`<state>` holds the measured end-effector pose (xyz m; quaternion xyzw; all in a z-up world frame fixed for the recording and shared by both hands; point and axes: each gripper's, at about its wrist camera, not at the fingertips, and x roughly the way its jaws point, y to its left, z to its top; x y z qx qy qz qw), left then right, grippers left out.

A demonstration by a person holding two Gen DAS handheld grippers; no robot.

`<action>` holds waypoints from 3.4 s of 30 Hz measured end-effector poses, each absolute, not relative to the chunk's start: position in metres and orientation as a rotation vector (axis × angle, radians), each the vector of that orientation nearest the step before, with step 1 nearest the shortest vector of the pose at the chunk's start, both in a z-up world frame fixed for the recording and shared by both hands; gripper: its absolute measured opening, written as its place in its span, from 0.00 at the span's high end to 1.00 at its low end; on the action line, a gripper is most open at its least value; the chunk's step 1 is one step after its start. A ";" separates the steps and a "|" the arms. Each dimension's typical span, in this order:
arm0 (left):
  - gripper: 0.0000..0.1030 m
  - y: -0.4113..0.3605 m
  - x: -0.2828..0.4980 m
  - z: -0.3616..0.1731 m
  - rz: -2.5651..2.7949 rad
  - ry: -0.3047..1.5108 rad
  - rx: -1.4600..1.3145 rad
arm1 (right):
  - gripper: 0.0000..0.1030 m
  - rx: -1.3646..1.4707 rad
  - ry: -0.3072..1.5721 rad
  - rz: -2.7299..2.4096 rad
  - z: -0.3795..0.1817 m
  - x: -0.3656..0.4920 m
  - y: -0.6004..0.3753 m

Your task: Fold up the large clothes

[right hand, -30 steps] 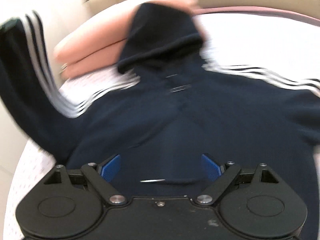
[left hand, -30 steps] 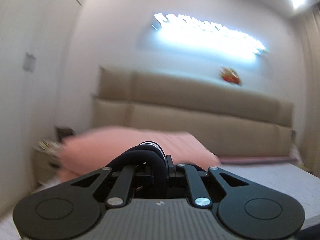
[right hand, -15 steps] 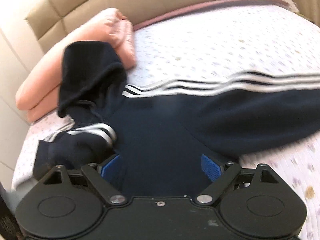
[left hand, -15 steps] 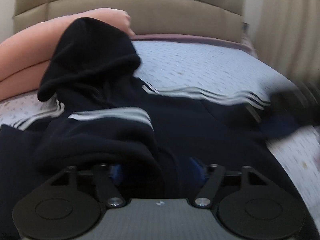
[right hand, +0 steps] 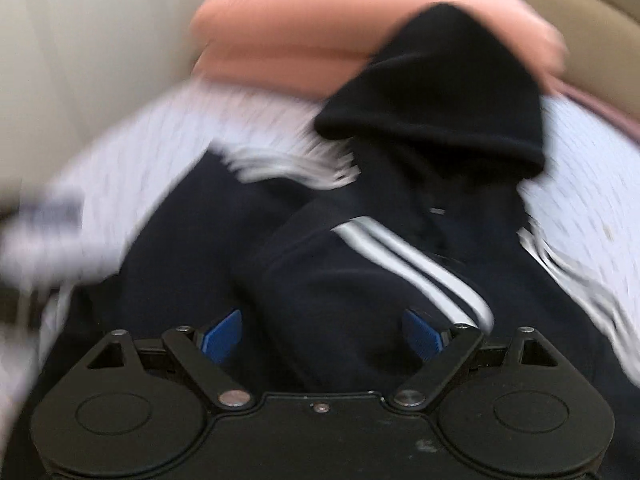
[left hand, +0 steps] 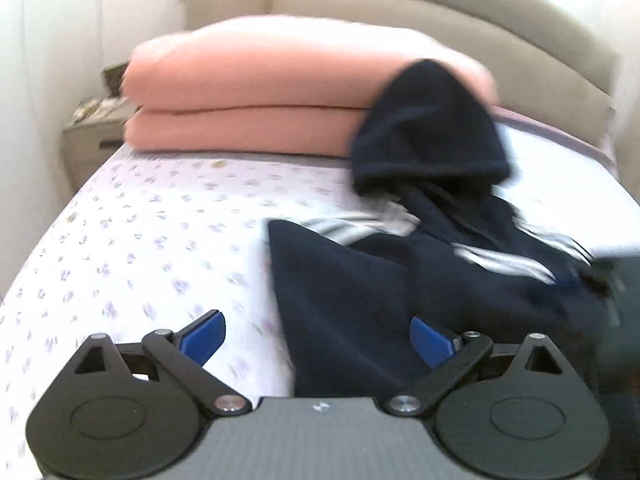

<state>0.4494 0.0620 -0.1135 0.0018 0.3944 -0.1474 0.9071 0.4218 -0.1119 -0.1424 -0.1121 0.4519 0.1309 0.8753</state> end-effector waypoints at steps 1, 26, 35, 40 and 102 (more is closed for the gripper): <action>0.04 0.065 0.466 -0.122 -0.313 0.833 -0.027 | 0.00 -0.290 0.957 0.264 -0.150 0.426 -0.103; 0.70 0.095 0.517 -0.179 -0.243 0.726 -0.393 | 0.01 1.139 0.545 -0.086 -0.225 0.309 -0.396; 0.93 0.074 0.490 -0.163 -0.189 0.593 -0.192 | 0.85 0.876 0.398 -0.033 -0.161 0.316 -0.374; 0.84 0.075 0.496 -0.172 -0.144 0.678 -0.186 | 0.66 0.812 0.603 -0.109 -0.183 0.331 -0.396; 0.14 -0.036 0.363 -0.145 -0.461 1.071 -0.212 | 0.83 1.176 0.345 -0.803 -0.217 0.149 -0.679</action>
